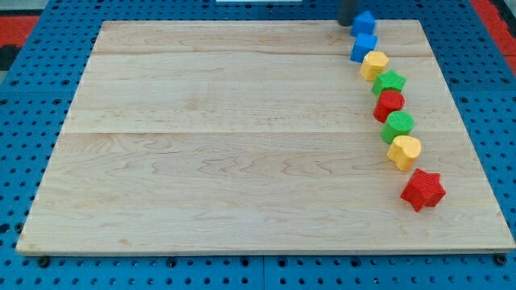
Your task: Move the blue triangle to the top of the blue cube
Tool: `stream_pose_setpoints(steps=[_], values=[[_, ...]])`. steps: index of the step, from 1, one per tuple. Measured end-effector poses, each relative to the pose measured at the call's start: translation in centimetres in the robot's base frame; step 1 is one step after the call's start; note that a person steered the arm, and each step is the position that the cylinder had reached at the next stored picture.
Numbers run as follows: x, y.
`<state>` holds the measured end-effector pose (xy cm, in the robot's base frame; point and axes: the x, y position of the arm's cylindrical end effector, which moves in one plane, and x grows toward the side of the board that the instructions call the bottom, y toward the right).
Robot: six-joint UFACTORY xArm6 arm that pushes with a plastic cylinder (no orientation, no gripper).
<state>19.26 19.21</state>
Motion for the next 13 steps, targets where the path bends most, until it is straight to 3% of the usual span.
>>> stream_pose_setpoints(steps=[4,6,7,8,9,13], values=[[0.7,0.9],[6.8,1.0],[8.0,4.8],[3.4,9.7],[0.0,9.9],[1.7,1.3]])
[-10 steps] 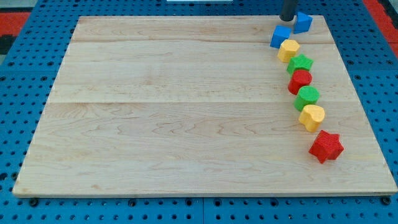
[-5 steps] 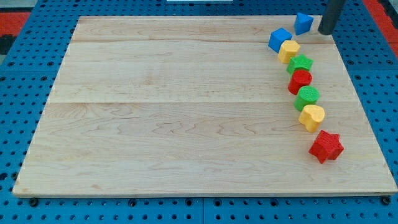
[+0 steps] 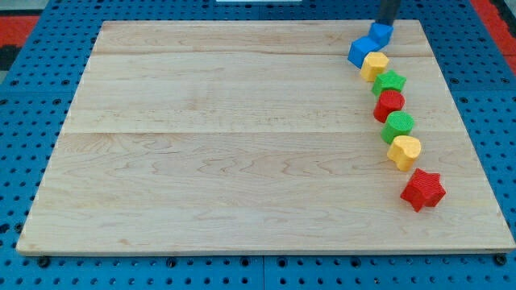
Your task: Move the blue triangle to the top of the blue cube
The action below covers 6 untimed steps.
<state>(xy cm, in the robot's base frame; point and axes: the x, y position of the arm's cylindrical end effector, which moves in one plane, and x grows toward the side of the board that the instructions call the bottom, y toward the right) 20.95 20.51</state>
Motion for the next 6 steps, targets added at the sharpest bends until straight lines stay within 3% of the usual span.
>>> stream_pose_setpoints(steps=[1,2,3,6], values=[[-1.8,0.0],[-1.4,-6.8],[3.0,-11.6],[5.4,-4.5]])
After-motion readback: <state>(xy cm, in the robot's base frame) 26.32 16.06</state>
